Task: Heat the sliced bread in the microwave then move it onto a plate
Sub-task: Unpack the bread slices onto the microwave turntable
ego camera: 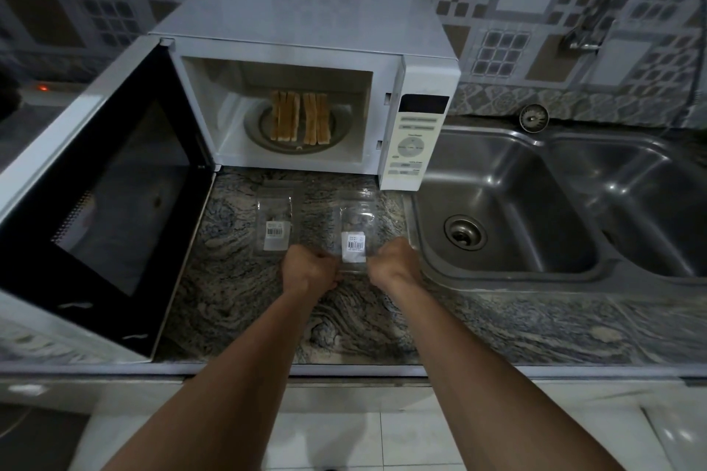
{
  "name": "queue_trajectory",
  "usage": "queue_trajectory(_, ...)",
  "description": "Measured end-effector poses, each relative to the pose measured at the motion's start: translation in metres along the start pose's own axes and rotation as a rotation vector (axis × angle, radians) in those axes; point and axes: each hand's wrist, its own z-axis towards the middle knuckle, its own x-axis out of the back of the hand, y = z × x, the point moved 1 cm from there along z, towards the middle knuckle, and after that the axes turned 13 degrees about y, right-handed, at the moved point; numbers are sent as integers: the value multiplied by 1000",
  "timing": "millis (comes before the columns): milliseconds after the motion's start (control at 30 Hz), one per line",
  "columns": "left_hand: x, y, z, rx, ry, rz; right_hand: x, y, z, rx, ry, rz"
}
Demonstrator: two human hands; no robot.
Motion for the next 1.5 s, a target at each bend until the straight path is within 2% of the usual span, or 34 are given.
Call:
queue_trajectory(200, 16, 17, -21, -301, 174, 330, 7, -6, -7, 69, 21, -87)
queue_trajectory(300, 25, 20, -27, -430, 298, 453, 10, -14, -13, 129, 117, -107)
queue_trajectory(433, 36, 16, -18, -665, 513, 407, 4, -27, -19, 205, 146, -53)
queue_trajectory(533, 40, 15, -4, -639, 631, 395, -9, -32, -18, 239, 124, -42)
queue_trajectory(600, 39, 13, 9, -599, 597, 420, -18, -32, -16, 258, 115, -79)
queue_trajectory(800, 35, 3, 36, -459, 335, 569, -32, -27, -10, 266, 129, -184)
queue_trajectory(933, 37, 2, 38, -470, 358, 577, -31, -26, -9, 283, 166, -148)
queue_trajectory(1200, 57, 7, 15, -493, 339, 439, -4, -33, -31, 290, 161, -127)
queue_trajectory(1300, 71, 20, -6, -505, 217, 269, 14, -41, -47, 284, 160, -83)
queue_trajectory(1500, 122, 64, -51, -675, 327, 327, 62, -68, -81, 295, 201, -9)
